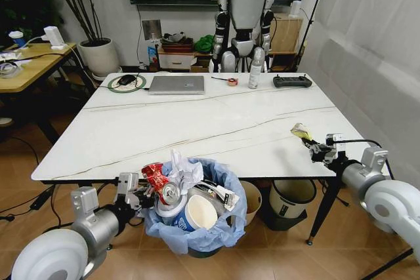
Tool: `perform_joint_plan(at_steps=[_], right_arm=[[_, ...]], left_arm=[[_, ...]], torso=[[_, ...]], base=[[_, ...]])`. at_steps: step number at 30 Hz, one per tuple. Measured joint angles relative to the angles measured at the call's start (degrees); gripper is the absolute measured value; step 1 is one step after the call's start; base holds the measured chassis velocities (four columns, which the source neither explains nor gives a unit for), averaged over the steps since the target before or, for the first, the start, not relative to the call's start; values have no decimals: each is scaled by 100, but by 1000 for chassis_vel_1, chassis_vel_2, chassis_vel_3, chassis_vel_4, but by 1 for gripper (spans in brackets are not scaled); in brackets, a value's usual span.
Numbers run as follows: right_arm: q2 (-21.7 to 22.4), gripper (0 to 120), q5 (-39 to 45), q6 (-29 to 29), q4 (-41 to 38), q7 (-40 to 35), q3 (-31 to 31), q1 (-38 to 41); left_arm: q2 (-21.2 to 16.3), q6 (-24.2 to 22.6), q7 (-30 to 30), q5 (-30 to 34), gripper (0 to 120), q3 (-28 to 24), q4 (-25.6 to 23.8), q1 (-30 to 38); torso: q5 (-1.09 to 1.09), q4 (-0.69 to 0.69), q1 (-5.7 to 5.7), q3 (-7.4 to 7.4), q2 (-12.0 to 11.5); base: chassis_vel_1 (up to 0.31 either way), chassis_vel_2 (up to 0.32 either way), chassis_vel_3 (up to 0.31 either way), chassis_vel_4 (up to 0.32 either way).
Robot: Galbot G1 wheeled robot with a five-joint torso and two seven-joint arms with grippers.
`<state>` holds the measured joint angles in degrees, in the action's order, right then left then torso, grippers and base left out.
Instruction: Pick up the trash bin and place the trash from the table into it.
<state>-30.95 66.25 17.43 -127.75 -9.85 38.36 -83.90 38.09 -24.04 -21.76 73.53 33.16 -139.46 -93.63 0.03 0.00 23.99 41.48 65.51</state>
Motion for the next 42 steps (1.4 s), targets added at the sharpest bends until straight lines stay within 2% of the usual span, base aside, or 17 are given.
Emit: perform_joint_plan(at_steps=[7, 10, 15, 22, 25, 27, 28, 32, 42], right_arm=[[-154, 0, -47, 11, -930, 146, 800, -1034], [-249, 0, -304, -109, -1237, 496, 866, -1317], [-194, 0, -368, -274, -1546, 719, 685, -1234], [439, 0, -39, -433, -1603, 797, 70, -506], [994, 0, 61, -638, -1594, 1089, -344, -85], [1092, 0, 63, -682, -1593, 1168, -420, -37], [1269, 0, 55, -773, -1588, 1354, -614, 91], [1515, 0, -9, -875, -1577, 1718, -1075, 413], [2082, 0, -164, -1022, -1432, 2076, -1193, 653]], left_arm=[[0, 3, 26, -21, 0, -7, 23, 13], [-14, 12, 35, -18, 0, 14, 19, 22], [-17, 41, 34, -5, 0, 32, -4, 49], [14, 71, 33, 1, 0, 36, -76, 42], [28, 75, 41, 5, 0, 22, -99, 47], [32, 76, 43, 5, 0, 19, -99, 47], [47, 79, 51, -4, 0, 7, -97, 43], [78, 84, 76, -22, 0, -6, -86, 24], [97, 93, 87, -15, 0, -98, -57, 150]], torso=[[-2, 1, 0, 0, 0], [-3, 1, -1, 0, 0], [-3, 0, 0, 0, 0], [-4, 0, 0, 1, 0], [-1, -1, 1, 1, 0], [-2, -1, 1, 1, -1], [-2, -1, 1, 1, 0], [-4, -1, 1, 1, -1], [-3, 0, 1, 1, -2]], base=[[0, 0, 0, 0], [0, 0, 0, 0], [0, 0, 0, 0], [0, 0, 0, 0], [0, 0, 0, 0], [0, 0, 0, 0], [0, 0, 0, 0], [0, 0, 0, 0], [0, 0, 0, 0]])
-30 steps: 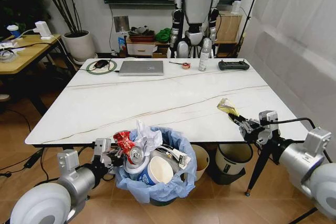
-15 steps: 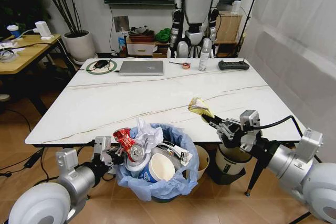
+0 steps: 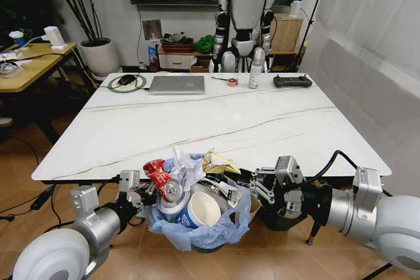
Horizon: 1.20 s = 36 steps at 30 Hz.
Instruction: Pick up the trash bin and place the trash from the table into it.
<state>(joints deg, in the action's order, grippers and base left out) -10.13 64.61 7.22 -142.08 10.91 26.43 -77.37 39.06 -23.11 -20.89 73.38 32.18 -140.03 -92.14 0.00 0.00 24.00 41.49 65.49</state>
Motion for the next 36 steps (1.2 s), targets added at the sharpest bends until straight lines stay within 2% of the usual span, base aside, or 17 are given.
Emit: perform_joint_plan(at_steps=[8, 12, 17, 36], right_arm=[[318, 0, 628, 2, -17, -78, -40, 712], [430, 0, 690, 2, 21, 17, -40, 758], [307, 0, 126, 48, 36, 211, -182, 481], [313, 0, -605, -45, 13, 450, -235, 395]], left_arm=[[-81, 0, 32, 58, 0, -165, 80, 195], [-104, -5, 38, 107, 0, -225, 109, 304], [-82, -10, 47, 126, 0, -253, 115, 345], [-104, 11, 472, 175, 0, -333, 40, 407]], torso=[[1, 0, 0, 0, 0], [2, 0, 0, 0, 0], [-1, 0, 0, 0, 0], [0, 0, 0, -1, 0]], base=[[0, 0, 0, 0], [0, 0, 0, 0], [0, 0, 0, 0], [0, 0, 0, 0]])
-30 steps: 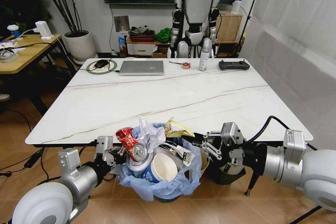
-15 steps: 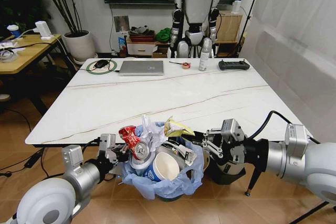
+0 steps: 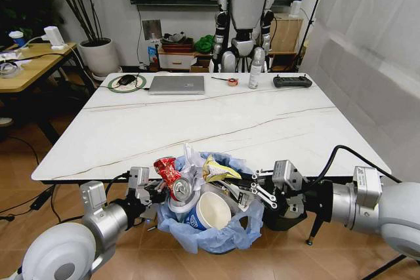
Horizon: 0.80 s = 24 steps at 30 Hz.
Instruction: Pick up the trash bin and place the trash from the table into it.
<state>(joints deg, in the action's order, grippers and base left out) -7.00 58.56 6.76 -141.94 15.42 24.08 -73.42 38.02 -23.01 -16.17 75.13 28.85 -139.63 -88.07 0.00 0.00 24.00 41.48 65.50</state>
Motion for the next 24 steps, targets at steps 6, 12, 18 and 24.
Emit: perform_joint_plan(at_steps=[6, 12, 18, 24], right_arm=[[15, 0, -66, -13, 8, 85, 2, -16], [19, 0, -111, -60, 29, 147, 8, -30], [0, 18, -171, -102, 93, 192, 8, -62], [-43, 44, -204, -128, 142, 276, -10, -93]], left_arm=[[-11, -5, 169, 8, 0, 6, -26, -13], [-3, -23, 201, -6, 0, 29, -36, -41], [-3, -29, 183, -7, 0, 52, -44, -45], [-6, -44, 103, -7, 0, 74, -37, -58]], torso=[[0, 0, 0, 0, 0], [0, 0, 0, 0, 0], [0, 0, 0, 0, 0], [0, 0, 0, 0, 0]], base=[[0, 0, 0, 0], [0, 0, 0, 0], [0, 0, 0, 0], [0, 0, 0, 0]])
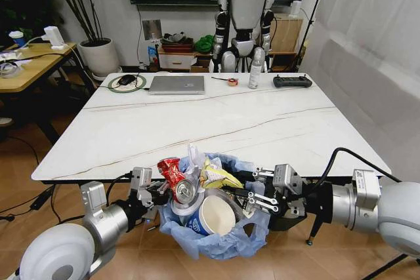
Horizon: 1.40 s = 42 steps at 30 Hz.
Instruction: Pick up the trash bin and place the trash from the table into it.
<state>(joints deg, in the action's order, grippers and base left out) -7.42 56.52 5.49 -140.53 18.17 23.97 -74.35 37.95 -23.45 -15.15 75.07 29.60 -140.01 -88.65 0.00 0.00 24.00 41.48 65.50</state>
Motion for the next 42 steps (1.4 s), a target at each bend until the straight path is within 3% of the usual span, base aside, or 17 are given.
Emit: perform_joint_plan(at_steps=[1, 13, 22, 30, 33, 36, 38, 42], right_arm=[[0, 44, 0, 0, 0, 0, 0, 0], [4, 93, -19, -84, 31, 58, -10, -29], [-238, 100, 238, -268, 114, -188, 176, 171], [-1079, 100, 537, -266, 519, -1418, 466, 564], [-1620, 100, 502, -173, 774, -2220, 716, 479], [-2174, 100, 435, -194, 996, -2393, 1126, 282], [-2260, 100, 417, -195, 1027, -2397, 1198, 243], [-3066, 100, 79, -394, 1354, -2550, 2005, -366]], left_arm=[[0, 0, 0, 0, 0, 0, 0, 0], [8, -4, -108, 6, 0, 3, 76, 36], [52, -9, -146, -24, 0, 3, 120, -8], [103, -44, -128, -208, 0, 31, 40, -261], [153, -44, -123, -311, 0, 84, -3, -360], [212, -44, -113, -438, 0, 77, -17, -470], [221, -44, -107, -465, 0, 71, -16, -485], [277, -44, -75, -602, 0, 36, 24, -506]], torso=[[0, 0, 0, 0, 0], [0, 0, 0, 0, 0], [1, 0, 0, 0, 0], [-1, -1, 0, 0, 0], [0, -1, 0, 0, 0], [0, -1, 0, 0, 0], [-1, -1, 0, 0, 0], [-3, -2, 0, 0, 0]], base=[[0, 0, 0, 0], [0, 0, 0, 0], [0, 0, 0, 0], [0, 0, 0, 0], [0, 0, 0, 0], [0, 0, 0, 0], [0, 0, 0, 0], [0, 0, 0, 0]])
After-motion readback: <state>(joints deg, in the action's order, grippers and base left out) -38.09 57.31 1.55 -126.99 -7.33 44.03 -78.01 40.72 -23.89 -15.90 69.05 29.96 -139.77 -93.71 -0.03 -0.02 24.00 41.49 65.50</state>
